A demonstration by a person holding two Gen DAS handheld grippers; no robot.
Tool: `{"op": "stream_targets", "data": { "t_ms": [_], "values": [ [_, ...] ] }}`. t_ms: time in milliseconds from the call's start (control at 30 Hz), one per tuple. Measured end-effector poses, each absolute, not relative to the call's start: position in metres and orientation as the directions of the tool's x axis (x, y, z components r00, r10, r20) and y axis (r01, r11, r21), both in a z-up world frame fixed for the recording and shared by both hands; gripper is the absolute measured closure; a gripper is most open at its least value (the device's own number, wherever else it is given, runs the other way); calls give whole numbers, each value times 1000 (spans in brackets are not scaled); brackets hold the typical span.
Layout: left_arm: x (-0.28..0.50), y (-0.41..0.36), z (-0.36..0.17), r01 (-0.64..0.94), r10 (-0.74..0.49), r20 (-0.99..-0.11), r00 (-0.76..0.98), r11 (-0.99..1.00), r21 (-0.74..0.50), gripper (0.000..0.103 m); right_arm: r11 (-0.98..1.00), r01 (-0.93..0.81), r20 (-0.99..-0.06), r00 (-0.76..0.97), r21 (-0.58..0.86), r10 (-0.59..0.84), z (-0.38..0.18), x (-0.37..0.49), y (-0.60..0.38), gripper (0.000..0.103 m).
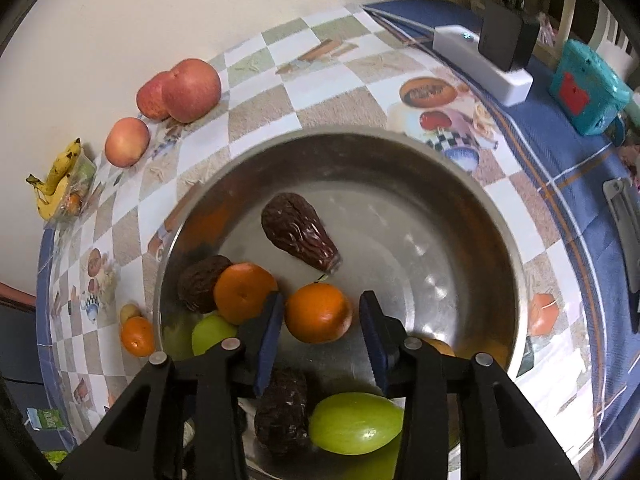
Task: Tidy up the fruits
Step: 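Release both fruits into the bowl and move both tools back to the loose fruits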
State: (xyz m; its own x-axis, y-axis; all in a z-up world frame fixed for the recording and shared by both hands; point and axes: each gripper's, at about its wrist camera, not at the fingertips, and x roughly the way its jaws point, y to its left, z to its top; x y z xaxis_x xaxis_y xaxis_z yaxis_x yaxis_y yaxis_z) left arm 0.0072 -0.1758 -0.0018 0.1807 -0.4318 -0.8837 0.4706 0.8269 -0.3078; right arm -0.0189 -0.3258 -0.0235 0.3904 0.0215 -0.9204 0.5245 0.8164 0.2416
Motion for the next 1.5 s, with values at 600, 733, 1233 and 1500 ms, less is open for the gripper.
{"op": "stream_targets", "data": {
  "t_ms": [600, 733, 1233, 1500],
  "values": [
    [61, -74, 5, 130, -296, -885, 360, 955, -266, 43, 893, 392, -900, 435, 223, 34, -1, -2, -284, 61],
    [64, -61, 3, 51, -214, -896, 390, 976, -211, 17, 912, 349, -891, 453, 215, 36, 4, 2, -269, 26],
    [66, -49, 1, 39, -112, -892, 439, 994, -105, 0, 942, 292, -878, 479, 163, 3, 2, 6, -246, 9],
    [69, -46, -1, 39, -109, -895, 433, 994, -102, 0, 948, 280, -883, 469, 152, 4, 0, 9, -241, 9]
  ]
}}
